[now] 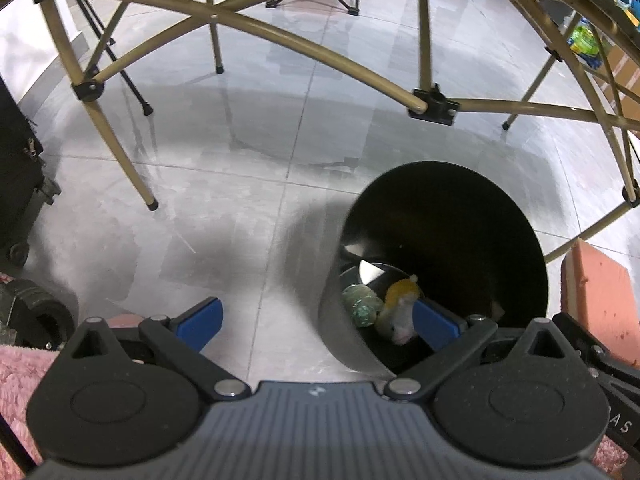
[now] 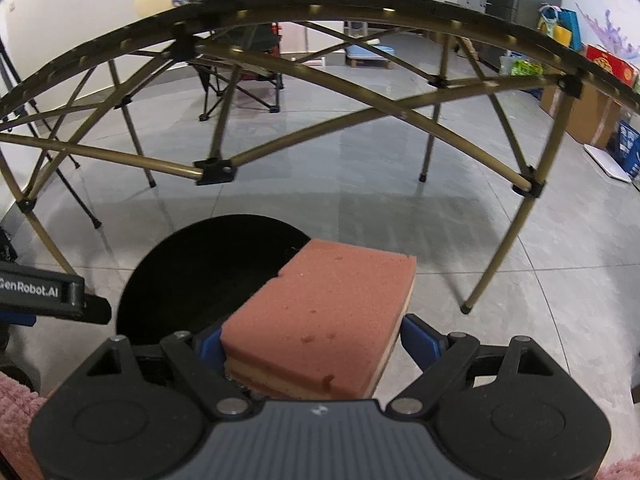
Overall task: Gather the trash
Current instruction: 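Move the right tool with the pink sponge over the bin opening, then open the right gripper to drop the pink sponge into the bin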
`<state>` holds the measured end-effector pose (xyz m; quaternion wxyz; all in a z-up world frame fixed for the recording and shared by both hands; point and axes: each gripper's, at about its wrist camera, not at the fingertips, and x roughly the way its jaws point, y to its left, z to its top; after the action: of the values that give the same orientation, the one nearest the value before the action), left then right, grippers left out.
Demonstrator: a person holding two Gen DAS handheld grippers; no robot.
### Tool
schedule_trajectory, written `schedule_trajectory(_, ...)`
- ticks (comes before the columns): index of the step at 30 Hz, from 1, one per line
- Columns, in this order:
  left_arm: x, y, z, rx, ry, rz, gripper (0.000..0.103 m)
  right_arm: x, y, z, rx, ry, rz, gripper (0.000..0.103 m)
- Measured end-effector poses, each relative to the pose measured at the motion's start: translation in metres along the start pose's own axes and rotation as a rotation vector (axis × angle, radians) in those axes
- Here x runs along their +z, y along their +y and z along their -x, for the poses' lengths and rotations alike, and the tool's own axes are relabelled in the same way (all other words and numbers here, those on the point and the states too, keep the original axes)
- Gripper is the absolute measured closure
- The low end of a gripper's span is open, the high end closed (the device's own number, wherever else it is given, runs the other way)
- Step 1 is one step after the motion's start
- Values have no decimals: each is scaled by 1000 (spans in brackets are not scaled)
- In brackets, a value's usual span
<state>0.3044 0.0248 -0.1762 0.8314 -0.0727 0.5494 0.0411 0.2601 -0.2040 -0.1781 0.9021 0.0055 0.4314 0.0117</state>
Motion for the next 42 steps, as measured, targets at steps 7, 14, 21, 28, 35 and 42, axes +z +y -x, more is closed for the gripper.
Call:
schedule_trajectory(7, 0, 22, -2, 22, 7, 40, 0, 8, 23, -10, 28, 30, 24, 16)
schedule_trajectory(14, -1, 44, -7, 49, 18, 77, 0, 15, 41, -25, 61, 69, 22, 16)
schedule_trajectory(21, -1, 65, -15, 79, 37, 114, 0, 20, 57, -47, 88, 122, 22, 16)
schedule_trajectory(28, -2, 78, -21, 99, 49, 137, 0, 21, 71, -65, 94, 162, 36, 16)
schedule_trajectory(35, -4, 85, -27, 109, 67, 150, 0, 20, 77, -83, 80, 220, 42, 16)
schedule_trajectory(42, -3, 87, -27, 114, 66, 147, 0, 19, 81, -95, 68, 264, 39, 16)
